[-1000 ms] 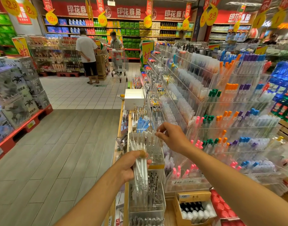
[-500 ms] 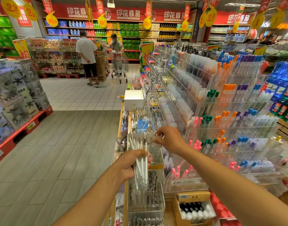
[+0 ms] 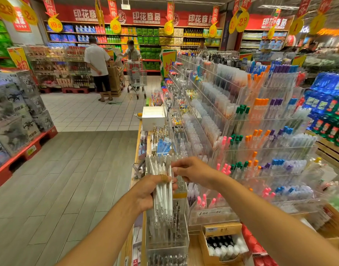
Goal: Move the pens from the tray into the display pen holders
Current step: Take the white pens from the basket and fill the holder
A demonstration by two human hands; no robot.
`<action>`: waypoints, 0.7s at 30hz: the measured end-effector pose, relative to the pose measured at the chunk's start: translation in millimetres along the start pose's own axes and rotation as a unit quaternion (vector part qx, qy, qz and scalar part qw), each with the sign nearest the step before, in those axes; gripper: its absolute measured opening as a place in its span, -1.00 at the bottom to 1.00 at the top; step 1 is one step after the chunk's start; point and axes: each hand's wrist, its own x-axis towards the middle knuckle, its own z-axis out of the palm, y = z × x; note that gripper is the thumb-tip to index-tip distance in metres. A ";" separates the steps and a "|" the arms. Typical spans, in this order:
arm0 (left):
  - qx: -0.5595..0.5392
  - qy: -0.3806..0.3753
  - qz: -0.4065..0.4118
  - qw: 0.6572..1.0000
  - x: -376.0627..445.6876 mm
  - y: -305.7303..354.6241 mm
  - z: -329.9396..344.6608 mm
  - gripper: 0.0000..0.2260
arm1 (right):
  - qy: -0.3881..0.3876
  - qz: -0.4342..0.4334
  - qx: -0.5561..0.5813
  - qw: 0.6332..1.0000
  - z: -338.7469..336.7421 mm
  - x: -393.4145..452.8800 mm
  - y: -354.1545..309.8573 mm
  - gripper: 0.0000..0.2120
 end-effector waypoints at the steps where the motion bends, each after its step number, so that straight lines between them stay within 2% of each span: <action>1: -0.006 -0.007 0.002 1.000 -1.4 -0.4 0.3 -0.79 | -0.017 0.010 0.025 0.999 1.5 -1.2 1.9 -0.79; 4: -0.023 -0.030 0.001 0.999 -3.2 -3.1 -1.6 -0.75 | -0.044 0.024 0.095 0.994 7.6 -3.2 4.6 -0.82; 8: -0.046 -0.034 -0.002 0.998 -2.5 -4.6 -5.0 -0.83 | -0.089 0.037 0.199 0.975 12.0 -4.3 4.0 -0.94; 13: -0.055 -0.035 -0.002 0.998 -3.5 -4.2 -3.6 -0.85 | -0.105 0.049 0.219 0.969 9.4 -4.4 -0.8 -0.93; 17: -0.078 -0.025 -0.013 0.997 -1.7 -3.2 -5.8 -0.90 | -0.021 0.025 0.203 0.979 3.3 -1.7 -8.3 -0.87; 21: -0.093 0.037 -0.027 0.995 2.3 -8.4 -21.3 -0.80 | 0.158 -0.054 0.100 0.981 -8.6 7.9 -19.3 -0.87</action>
